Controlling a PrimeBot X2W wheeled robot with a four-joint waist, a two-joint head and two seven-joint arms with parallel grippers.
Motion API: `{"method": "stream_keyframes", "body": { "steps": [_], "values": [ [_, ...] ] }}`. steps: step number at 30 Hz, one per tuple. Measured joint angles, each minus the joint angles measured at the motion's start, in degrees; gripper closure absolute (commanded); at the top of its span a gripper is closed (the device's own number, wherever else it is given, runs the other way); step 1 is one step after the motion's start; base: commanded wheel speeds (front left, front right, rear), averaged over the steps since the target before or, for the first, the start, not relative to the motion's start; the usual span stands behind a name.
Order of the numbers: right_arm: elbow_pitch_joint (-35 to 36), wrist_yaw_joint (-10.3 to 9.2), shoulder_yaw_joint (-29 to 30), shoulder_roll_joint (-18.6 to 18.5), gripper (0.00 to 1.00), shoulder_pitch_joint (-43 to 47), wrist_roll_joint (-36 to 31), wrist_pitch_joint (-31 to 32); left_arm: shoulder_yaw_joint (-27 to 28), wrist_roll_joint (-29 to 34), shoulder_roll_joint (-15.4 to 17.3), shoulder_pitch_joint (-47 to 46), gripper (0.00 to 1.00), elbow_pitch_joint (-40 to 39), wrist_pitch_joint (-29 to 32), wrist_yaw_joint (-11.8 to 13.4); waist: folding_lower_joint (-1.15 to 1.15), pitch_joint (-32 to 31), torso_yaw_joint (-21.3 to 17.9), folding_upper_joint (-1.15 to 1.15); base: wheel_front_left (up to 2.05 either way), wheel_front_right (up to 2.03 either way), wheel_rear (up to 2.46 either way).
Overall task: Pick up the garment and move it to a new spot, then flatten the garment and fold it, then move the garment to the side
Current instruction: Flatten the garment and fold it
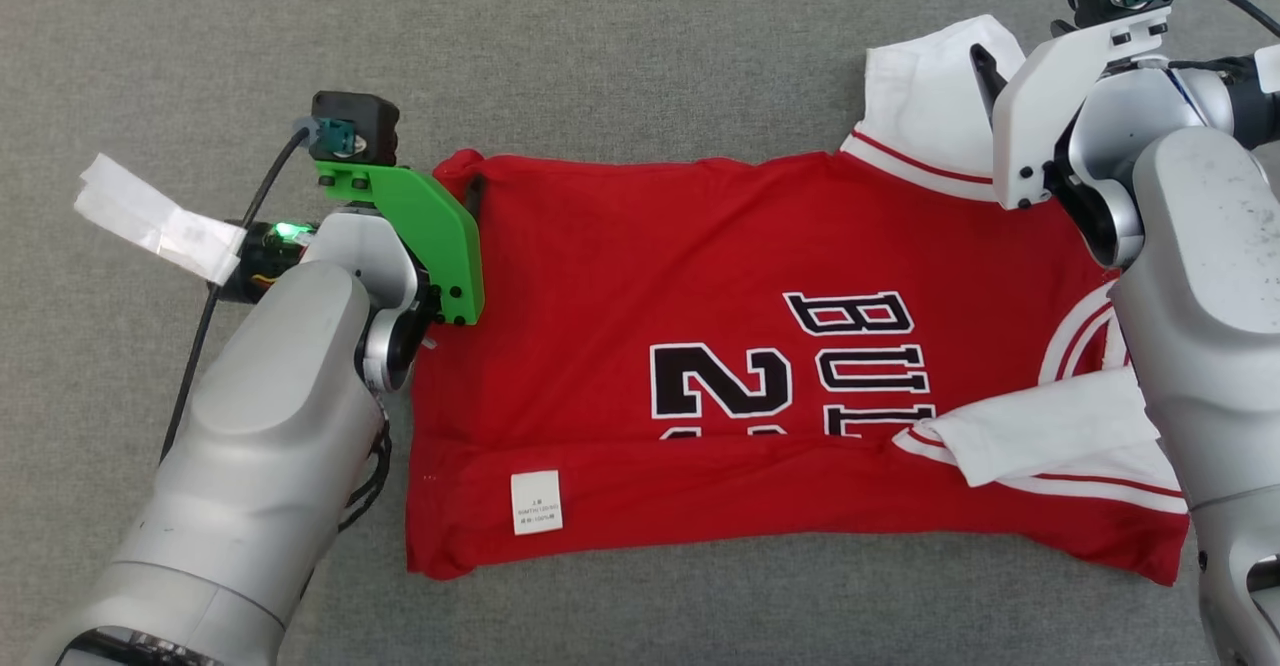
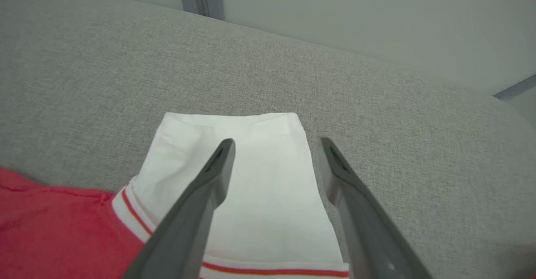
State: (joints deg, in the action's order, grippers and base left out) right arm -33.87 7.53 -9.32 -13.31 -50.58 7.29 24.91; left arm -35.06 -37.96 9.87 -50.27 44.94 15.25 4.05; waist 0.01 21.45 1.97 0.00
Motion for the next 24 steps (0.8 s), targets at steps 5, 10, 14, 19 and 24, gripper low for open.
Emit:
{"method": "stream_keyframes", "body": {
  "steps": [5, 10, 14, 19, 24],
  "values": [
    [-2.8, 0.00, -0.3, -0.7, 0.00, -1.7, 0.0, -1.5, -1.7, 1.9, -1.5, -1.3, 0.32, 2.8, -1.1, 0.8, 0.00, 1.1, 0.8, 0.00, 0.00, 0.00, 0.00],
    [-5.6, 0.00, -1.1, -1.8, 0.00, -3.5, 1.0, -2.7, -2.5, 2.3, -3.5, -2.8, 0.08, 4.0, -2.4, 1.1, 0.00, 2.2, 2.1, 0.00, 0.00, 0.00, 0.00],
    [-9.1, 0.00, -0.3, -2.9, 0.00, -5.1, 1.0, -2.5, -3.4, 2.3, -4.5, -3.7, 1.00, 4.9, -2.6, 0.6, -0.01, 3.2, 3.4, 0.00, 0.00, 0.00, 0.00],
    [-13.0, 0.00, 2.7, -3.5, 0.00, -6.7, -0.2, -2.9, -4.5, 2.1, -6.0, -4.5, 1.00, 5.2, -3.0, -0.3, -0.01, 4.8, 4.9, 0.00, 0.00, 0.00, 0.00],
    [-15.8, 0.00, 5.0, -3.7, 0.00, -8.6, -1.4, -3.2, -5.3, 1.6, -6.7, -5.4, 1.00, 5.1, -3.8, -0.6, -0.01, 6.5, 6.1, 0.00, 0.00, 0.00, 0.00]
  ]
}}
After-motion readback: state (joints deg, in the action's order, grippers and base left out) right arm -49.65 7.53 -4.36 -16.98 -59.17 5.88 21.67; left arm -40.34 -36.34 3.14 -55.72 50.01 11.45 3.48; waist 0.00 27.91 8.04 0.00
